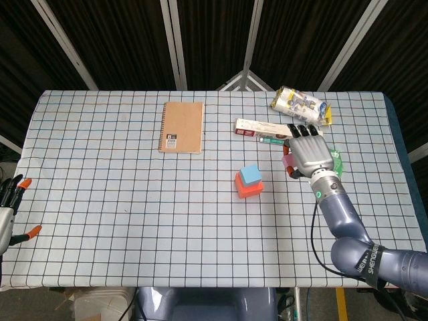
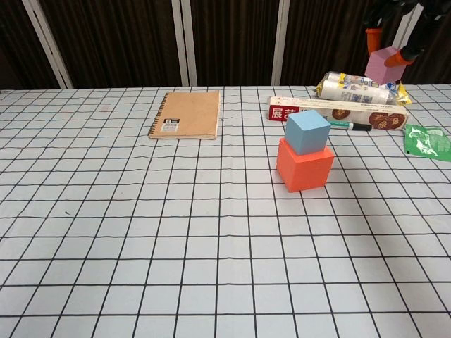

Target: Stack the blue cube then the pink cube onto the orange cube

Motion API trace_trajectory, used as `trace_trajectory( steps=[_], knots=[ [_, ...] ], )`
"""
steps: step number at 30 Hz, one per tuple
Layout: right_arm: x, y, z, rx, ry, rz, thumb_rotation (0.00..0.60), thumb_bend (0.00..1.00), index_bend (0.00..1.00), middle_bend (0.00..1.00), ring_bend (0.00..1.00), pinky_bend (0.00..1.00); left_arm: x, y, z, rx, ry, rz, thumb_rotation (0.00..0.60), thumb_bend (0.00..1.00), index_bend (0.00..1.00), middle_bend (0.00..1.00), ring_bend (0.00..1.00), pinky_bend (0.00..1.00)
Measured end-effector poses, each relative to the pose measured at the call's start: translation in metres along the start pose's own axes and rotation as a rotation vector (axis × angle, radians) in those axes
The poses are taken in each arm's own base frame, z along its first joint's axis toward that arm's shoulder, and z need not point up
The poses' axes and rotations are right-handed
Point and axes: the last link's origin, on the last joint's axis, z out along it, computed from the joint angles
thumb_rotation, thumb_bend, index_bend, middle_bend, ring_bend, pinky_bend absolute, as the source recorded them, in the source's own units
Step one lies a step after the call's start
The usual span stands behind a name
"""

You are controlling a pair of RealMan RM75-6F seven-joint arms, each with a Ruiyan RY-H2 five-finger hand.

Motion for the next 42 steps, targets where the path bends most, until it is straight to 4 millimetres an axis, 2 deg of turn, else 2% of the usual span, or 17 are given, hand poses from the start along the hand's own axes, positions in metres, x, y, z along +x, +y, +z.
trace_trajectory(
  steps=[8,12,18,29,42],
  knots=[
    [-0.008,-0.032,0.003,-0.037,-0.089,0.031,0.600,0.47,0.49,0.00,0.00,0.00,0.003,-0.002,-0.003,-0.008,0.017,-0.012,0.600,0.11,0.05,0.00,0.00,0.00],
    [-0.013,-0.054,0.010,-0.017,-0.113,0.036,0.600,0.47,0.49,0.00,0.00,0.00,0.003,-0.001,-0.003,-0.015,0.016,-0.012,0.600,0.11,0.05,0.00,0.00,0.00],
    [-0.014,-0.073,0.020,-0.003,-0.106,0.042,0.600,0.47,0.49,0.00,0.00,0.00,0.002,-0.002,-0.001,-0.012,0.008,-0.009,0.600,0.11,0.05,0.00,0.00,0.00],
    [-0.014,-0.082,0.023,0.005,-0.098,0.053,0.600,0.48,0.49,0.00,0.00,0.00,0.003,-0.002,-0.001,-0.012,0.010,-0.013,0.600,0.11,0.05,0.00,0.00,0.00],
    [-0.023,-0.079,0.028,0.015,-0.116,0.063,0.600,0.48,0.49,0.00,0.00,0.00,0.004,-0.004,-0.002,-0.008,0.015,-0.018,0.600,0.11,0.05,0.00,0.00,0.00]
  ],
)
